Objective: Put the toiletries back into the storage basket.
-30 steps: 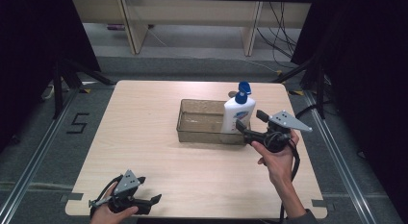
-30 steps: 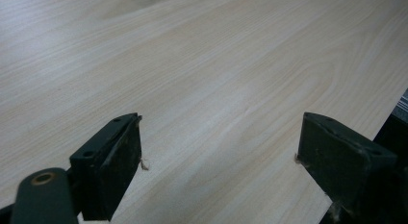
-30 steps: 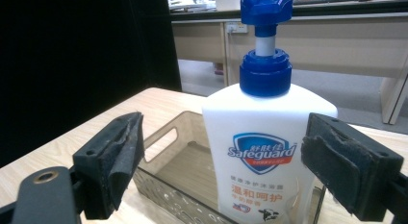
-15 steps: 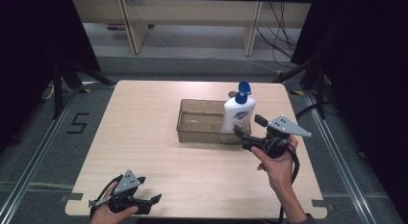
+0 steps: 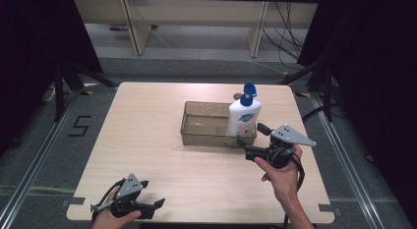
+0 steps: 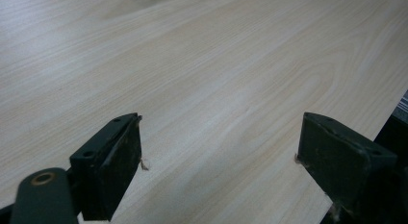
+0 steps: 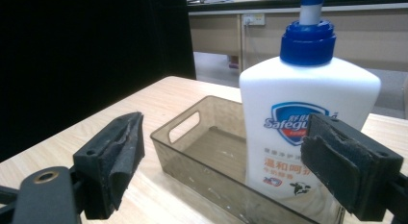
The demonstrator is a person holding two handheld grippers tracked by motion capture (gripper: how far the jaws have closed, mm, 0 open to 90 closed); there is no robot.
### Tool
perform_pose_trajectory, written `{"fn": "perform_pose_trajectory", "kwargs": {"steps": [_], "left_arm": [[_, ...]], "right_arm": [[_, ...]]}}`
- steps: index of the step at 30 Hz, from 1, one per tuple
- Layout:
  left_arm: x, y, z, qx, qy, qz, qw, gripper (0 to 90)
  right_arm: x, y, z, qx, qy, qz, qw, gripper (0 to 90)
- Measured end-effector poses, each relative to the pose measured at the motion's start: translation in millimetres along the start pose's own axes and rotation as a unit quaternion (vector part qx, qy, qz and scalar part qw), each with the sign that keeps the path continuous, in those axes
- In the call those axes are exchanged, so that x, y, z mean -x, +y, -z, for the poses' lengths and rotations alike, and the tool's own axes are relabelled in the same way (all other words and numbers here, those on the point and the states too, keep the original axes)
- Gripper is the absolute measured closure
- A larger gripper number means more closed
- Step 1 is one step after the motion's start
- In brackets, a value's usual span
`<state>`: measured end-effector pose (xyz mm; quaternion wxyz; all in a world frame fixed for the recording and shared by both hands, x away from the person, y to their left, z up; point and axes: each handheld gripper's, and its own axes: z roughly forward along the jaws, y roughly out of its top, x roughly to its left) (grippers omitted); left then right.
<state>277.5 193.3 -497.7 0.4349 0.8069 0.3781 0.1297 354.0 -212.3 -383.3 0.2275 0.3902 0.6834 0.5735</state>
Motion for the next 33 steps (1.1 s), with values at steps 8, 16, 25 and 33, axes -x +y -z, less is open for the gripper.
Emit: {"fn": "perform_pose_trajectory", "kwargs": {"steps": [8, 16, 25, 33], "left_arm": [[0.3, 0.0, 0.2, 0.001, 0.001, 0.000, 1.0000, 14.9], [0.2, 0.1, 0.4, 0.001, 0.000, 0.000, 1.0000, 15.0], [0.2, 0.1, 0.3, 0.001, 0.001, 0.000, 1.0000, 14.9], [-0.2, 0.2, 0.7, -0.002, 0.001, -0.004, 1.0000, 14.9]], "right_arm": [[-4.5, -6.8, 0.7, -0.005, 0.008, 0.009, 0.9999, 15.3], [-9.5, -14.1, 1.5, -0.014, 0.013, 0.006, 0.9998, 15.3], [-13.1, -24.4, 2.0, -0.028, 0.020, 0.000, 0.9994, 15.3], [-14.2, -29.9, 3.8, -0.025, 0.021, 0.002, 0.9995, 15.6]]}}
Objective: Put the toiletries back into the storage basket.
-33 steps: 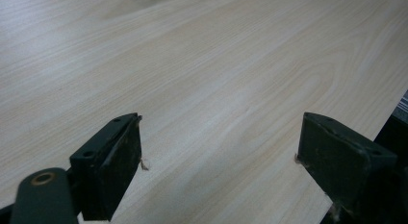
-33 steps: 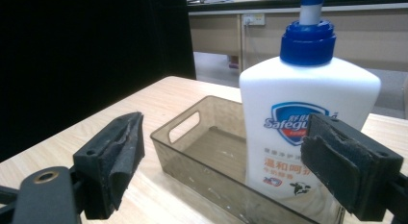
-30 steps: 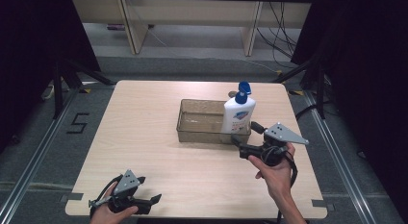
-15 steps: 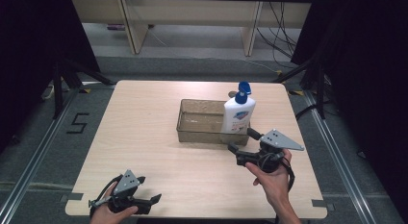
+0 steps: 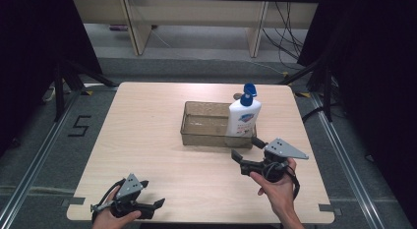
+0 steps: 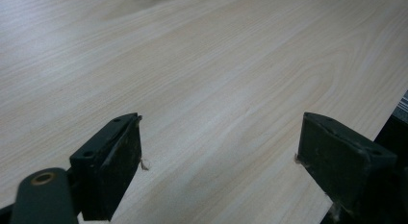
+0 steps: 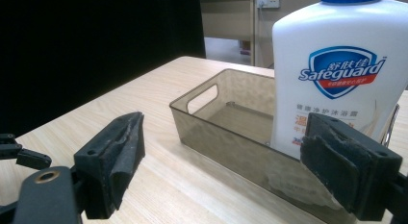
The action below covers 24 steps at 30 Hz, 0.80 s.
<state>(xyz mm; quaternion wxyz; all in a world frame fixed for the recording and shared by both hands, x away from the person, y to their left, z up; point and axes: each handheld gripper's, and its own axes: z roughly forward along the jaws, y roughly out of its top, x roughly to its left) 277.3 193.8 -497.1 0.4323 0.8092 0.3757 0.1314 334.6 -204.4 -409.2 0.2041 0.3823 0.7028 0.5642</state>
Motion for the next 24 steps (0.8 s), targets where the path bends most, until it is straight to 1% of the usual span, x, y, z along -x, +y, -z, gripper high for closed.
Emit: {"fn": "perform_pose_trajectory", "kwargs": {"steps": [1, 2, 3, 5, 6, 7, 9, 10, 11, 13, 15, 16, 19, 21, 22, 23, 24], "left_arm": [[0.1, 0.0, 0.0, 0.000, 0.000, 0.000, 1.0000, 14.9], [0.1, 0.0, -0.1, 0.000, 0.000, 0.000, 1.0000, 14.9], [0.1, 0.0, -0.1, 0.000, 0.000, 0.000, 1.0000, 14.9], [0.2, 0.0, -0.1, 0.000, 0.000, 0.000, 1.0000, 14.9], [0.2, 0.0, -0.1, 0.000, 0.000, 0.000, 1.0000, 15.0], [0.2, 0.0, -0.1, 0.000, 0.000, 0.000, 1.0000, 14.9], [0.2, 0.0, -0.1, 0.000, 0.000, 0.000, 1.0000, 14.9], [0.2, 0.0, -0.1, 0.000, 0.000, 0.000, 1.0000, 14.9], [0.2, 0.0, -0.1, 0.000, 0.000, 0.000, 1.0000, 15.0], [0.2, 0.0, -0.1, -0.001, 0.000, 0.000, 1.0000, 15.0], [0.2, 0.0, -0.1, 0.000, 0.000, 0.000, 1.0000, 15.0], [0.2, 0.1, 0.1, -0.002, 0.001, 0.000, 1.0000, 14.9], [0.2, 0.0, -0.2, 0.000, 0.000, 0.000, 1.0000, 14.9], [0.1, 0.0, -0.2, 0.000, 0.000, 0.000, 1.0000, 14.9], [0.1, -0.1, -0.2, 0.000, 0.000, 0.000, 1.0000, 14.9], [0.4, -0.1, -0.6, 0.002, -0.001, 0.002, 1.0000, 14.9], [0.4, -0.1, -0.7, 0.002, -0.001, 0.003, 1.0000, 14.9]], "right_arm": [[0.1, -0.2, 0.3, 0.002, -0.001, 0.004, 1.0000, 15.6], [-1.4, -1.0, 0.4, -0.002, 0.004, -0.006, 1.0000, 15.6], [-1.0, -1.3, 0.8, -0.003, 0.003, 0.000, 1.0000, 15.6], [-1.9, -3.2, 0.6, 0.000, 0.004, -0.001, 1.0000, 15.6], [-2.3, -3.5, 1.2, -0.007, -0.002, 0.001, 1.0000, 15.6], [-2.5, -4.4, 1.0, -0.003, 0.003, 0.001, 1.0000, 15.6], [-3.7, -6.1, 1.1, -0.008, 0.008, -0.005, 0.9999, 15.6], [-5.4, -7.2, 1.7, -0.009, 0.007, -0.012, 0.9999, 15.6], [-3.6, -7.6, 0.6, -0.003, 0.005, 0.003, 1.0000, 15.5], [-4.4, -8.7, 1.3, -0.006, 0.010, -0.002, 0.9999, 15.5], [-5.0, -10.0, 1.6, -0.009, 0.008, -0.002, 0.9999, 15.5], [-5.7, -10.6, 1.8, -0.014, 0.010, -0.007, 0.9998, 15.5], [-5.6, -13.2, 1.8, -0.012, 0.011, -0.004, 0.9999, 15.6], [-7.1, -14.9, 2.6, -0.019, 0.010, -0.014, 0.9997, 15.6], [-5.3, -15.4, 2.4, -0.017, 0.010, -0.003, 0.9998, 15.6], [-5.2, -15.9, 2.6, -0.016, 0.010, -0.003, 0.9998, 15.5], [-4.5, -16.4, 2.5, -0.013, 0.009, 0.003, 0.9999, 15.5]]}}
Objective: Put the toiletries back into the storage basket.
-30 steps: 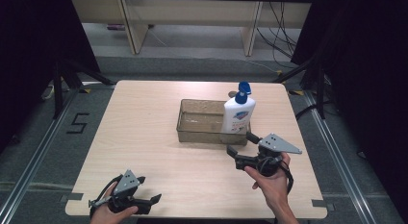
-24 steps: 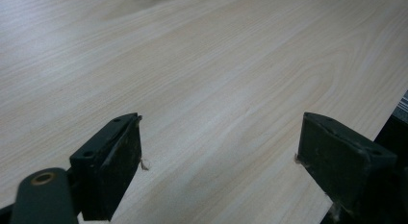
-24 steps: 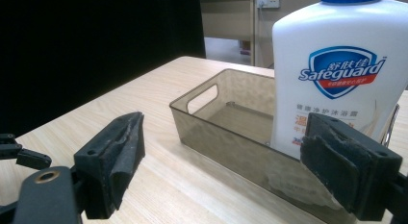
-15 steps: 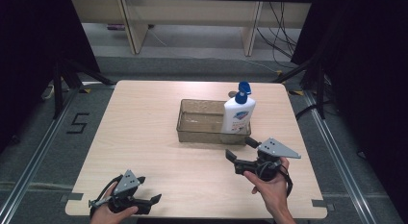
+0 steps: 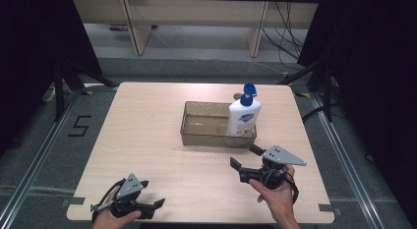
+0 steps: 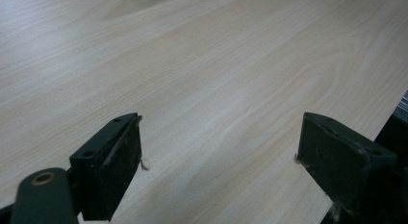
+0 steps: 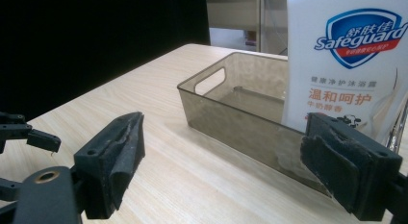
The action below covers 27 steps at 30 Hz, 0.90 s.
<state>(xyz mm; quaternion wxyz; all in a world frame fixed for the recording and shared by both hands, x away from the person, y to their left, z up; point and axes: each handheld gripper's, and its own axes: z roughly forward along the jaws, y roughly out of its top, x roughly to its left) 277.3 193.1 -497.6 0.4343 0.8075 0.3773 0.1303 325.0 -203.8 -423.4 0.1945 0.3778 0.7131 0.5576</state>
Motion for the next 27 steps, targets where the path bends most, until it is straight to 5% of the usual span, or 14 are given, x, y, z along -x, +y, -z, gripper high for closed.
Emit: {"fn": "perform_pose_trajectory", "kwargs": {"steps": [6, 7, 8, 10, 12, 13, 27], "left_arm": [[-0.1, 0.0, 0.1, 0.000, 0.000, 0.001, 1.0000, 14.9], [0.0, 0.1, 0.1, 0.001, 0.000, 0.001, 1.0000, 14.9], [-0.4, 0.2, 0.5, -0.002, 0.000, -0.002, 1.0000, 14.9], [0.0, 0.1, 0.2, 0.001, 0.000, 0.001, 1.0000, 15.0], [-0.2, 0.0, 0.1, 0.001, 0.000, 0.001, 1.0000, 15.0], [-0.1, 0.0, 0.0, 0.001, 0.000, 0.001, 1.0000, 15.0], [-0.3, 0.3, 0.6, -0.002, 0.002, -0.001, 1.0000, 15.0]], "right_arm": [[-1.5, -3.3, 2.1, -0.010, 0.006, -0.013, 0.9999, 15.6], [-0.3, -3.9, 2.4, -0.008, -0.002, 0.001, 1.0000, 15.6], [-2.9, -5.1, 2.7, -0.012, 0.001, -0.017, 0.9998, 15.6], [-0.7, -6.5, 2.4, -0.010, 0.000, 0.000, 0.9999, 15.7], [-3.4, -7.7, 2.6, -0.012, 0.008, -0.020, 0.9997, 15.6], [-1.4, -7.9, 3.1, -0.014, 0.005, -0.005, 0.9999, 15.7], [-3.7, -14.2, 4.4, -0.019, 0.010, -0.015, 0.9997, 15.6]]}}
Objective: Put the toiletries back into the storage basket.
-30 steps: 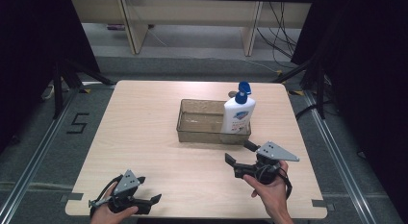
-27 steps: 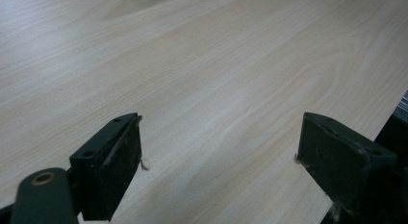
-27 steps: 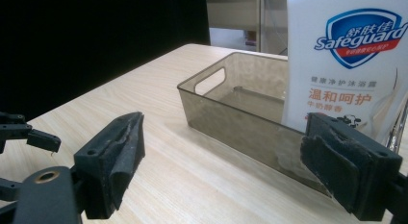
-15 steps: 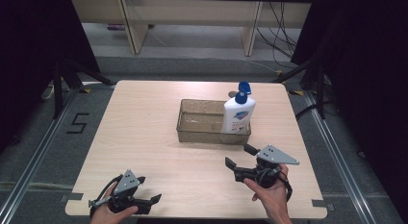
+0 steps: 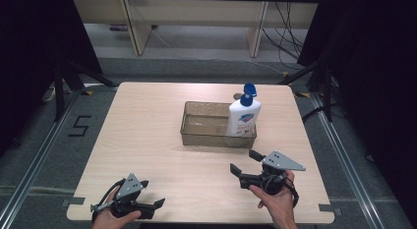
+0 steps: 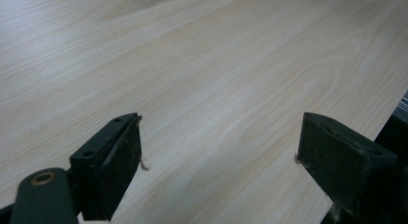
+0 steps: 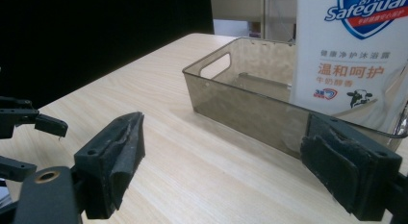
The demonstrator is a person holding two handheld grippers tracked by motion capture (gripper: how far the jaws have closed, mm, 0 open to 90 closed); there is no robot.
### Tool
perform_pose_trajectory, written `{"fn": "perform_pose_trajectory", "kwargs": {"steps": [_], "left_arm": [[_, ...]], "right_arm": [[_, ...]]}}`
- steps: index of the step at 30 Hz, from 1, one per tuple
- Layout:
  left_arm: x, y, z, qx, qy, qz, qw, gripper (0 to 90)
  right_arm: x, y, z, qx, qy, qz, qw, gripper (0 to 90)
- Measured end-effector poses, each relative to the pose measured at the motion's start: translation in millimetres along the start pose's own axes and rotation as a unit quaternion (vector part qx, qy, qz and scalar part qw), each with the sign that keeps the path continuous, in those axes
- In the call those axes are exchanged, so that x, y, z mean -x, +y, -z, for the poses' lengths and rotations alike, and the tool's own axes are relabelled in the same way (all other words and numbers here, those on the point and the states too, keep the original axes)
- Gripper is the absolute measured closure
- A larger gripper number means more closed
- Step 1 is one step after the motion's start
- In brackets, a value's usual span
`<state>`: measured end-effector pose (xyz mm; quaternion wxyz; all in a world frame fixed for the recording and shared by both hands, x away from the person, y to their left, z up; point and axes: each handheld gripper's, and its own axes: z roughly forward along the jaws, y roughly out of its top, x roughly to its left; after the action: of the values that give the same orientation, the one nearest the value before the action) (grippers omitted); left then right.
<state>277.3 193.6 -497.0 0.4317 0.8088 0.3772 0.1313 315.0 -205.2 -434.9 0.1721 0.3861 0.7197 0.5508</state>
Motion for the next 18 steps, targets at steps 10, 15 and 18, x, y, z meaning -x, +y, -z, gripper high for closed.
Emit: {"fn": "perform_pose_trajectory", "kwargs": {"steps": [10, 15, 18], "left_arm": [[0.1, 0.0, 0.0, 0.000, 0.000, -0.001, 1.0000, 14.9], [0.2, 0.1, 0.1, -0.003, 0.000, -0.001, 1.0000, 14.9], [0.4, 0.2, 0.3, -0.003, 0.001, -0.001, 1.0000, 14.9]], "right_arm": [[-0.2, -5.3, 1.2, -0.005, -0.001, -0.002, 1.0000, 15.5], [0.6, -7.8, 1.3, -0.005, 0.003, 0.002, 1.0000, 15.4], [-0.9, -10.0, 1.8, -0.008, 0.003, -0.011, 0.9999, 15.4]]}}
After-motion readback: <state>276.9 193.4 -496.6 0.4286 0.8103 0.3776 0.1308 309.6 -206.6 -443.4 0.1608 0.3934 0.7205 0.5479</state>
